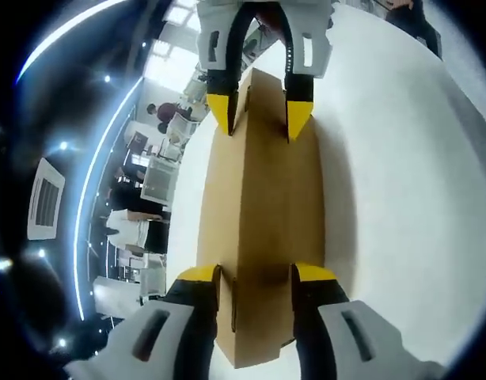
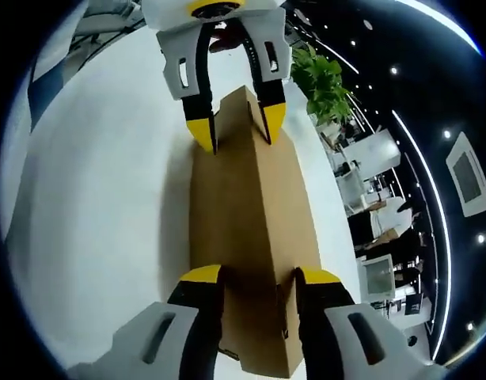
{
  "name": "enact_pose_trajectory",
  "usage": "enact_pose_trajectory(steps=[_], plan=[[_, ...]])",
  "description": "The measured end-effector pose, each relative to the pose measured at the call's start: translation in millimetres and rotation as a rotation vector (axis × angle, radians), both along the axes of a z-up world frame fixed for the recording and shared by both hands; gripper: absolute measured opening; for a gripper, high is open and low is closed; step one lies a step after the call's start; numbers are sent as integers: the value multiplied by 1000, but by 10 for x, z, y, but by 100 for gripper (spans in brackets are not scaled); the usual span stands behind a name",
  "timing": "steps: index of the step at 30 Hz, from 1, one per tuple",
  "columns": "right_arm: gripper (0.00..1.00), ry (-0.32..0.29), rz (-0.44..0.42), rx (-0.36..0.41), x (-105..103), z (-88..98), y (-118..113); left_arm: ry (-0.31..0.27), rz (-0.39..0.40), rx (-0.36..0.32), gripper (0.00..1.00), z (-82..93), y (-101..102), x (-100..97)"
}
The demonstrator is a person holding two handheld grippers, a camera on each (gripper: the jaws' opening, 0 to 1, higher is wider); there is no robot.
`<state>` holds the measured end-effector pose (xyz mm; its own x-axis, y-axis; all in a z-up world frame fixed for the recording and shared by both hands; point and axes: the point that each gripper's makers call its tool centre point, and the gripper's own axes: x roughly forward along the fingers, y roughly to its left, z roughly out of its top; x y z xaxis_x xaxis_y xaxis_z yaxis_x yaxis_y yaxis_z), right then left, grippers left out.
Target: Operate the shoe box by opening the lid, removing the specified soft item, and placing it in the target area until the item is outside and the box remains undamaged.
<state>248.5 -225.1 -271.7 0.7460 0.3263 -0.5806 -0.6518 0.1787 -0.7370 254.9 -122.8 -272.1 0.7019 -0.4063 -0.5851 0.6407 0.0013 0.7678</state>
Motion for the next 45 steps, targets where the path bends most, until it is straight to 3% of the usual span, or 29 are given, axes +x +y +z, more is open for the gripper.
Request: enact_pose_trajectory(steps=[7,17,28,32,45], plan=[[36,-26,-2,27,39,154,57,-10,29,-35,38,136,21,60],[37,-38,8,37,76,195,75,-20,35,-78,43,294,-14,87],[39,-52,-27,8,119,231,-111,-36,25,-45,40,267,73,164],[37,-63,-31,5,119,267,-148,-27,2,-33,33,268,62,139],[34,-69,-23,-16,115,300,-131,-28,-7,-11,34,245,56,222]])
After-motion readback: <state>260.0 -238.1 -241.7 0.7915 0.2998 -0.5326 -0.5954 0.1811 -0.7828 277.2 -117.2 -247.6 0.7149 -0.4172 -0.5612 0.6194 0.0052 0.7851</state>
